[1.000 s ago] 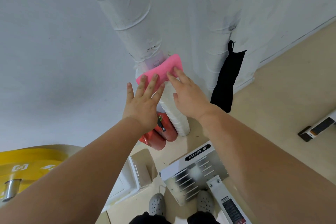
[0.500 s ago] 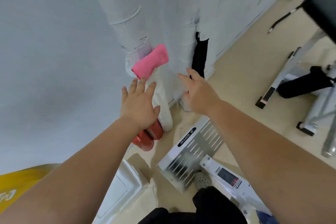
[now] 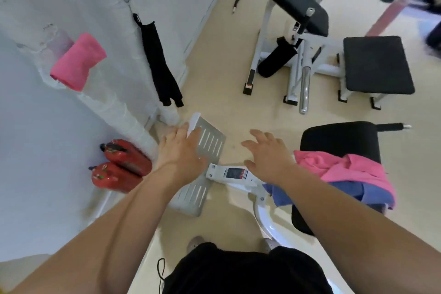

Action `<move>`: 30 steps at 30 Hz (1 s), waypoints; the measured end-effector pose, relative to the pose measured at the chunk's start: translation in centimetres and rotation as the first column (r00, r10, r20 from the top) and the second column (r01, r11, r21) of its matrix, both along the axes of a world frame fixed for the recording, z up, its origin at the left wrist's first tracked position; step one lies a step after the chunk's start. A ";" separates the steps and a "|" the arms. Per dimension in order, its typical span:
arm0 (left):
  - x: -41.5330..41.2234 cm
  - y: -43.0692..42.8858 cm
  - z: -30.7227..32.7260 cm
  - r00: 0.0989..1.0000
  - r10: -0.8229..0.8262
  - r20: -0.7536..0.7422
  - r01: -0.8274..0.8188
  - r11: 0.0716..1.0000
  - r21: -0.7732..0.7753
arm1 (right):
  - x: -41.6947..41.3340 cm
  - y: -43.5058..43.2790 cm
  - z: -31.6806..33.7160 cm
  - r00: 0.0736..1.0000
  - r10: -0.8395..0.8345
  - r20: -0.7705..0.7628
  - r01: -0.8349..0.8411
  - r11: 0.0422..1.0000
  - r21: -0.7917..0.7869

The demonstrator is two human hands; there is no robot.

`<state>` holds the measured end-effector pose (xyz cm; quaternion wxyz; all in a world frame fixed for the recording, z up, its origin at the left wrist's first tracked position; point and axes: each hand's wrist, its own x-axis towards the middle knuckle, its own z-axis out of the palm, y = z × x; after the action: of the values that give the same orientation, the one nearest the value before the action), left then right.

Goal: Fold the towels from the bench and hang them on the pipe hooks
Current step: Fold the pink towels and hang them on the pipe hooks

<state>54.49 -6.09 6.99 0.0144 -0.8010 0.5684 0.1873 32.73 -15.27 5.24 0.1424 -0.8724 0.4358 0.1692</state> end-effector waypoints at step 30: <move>-34.4 -14.8 -16.0 0.806 0.020 -0.592 0.233 0.908 0.348 | -33.5 -6.6 -13.4 0.882 -0.467 -0.058 0.469 0.862 0.192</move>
<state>20.07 -20.86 -9.04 0.0154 -0.6498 0.5391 0.5357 -0.75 -21.88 -8.18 0.2642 -0.7210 0.6157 0.1767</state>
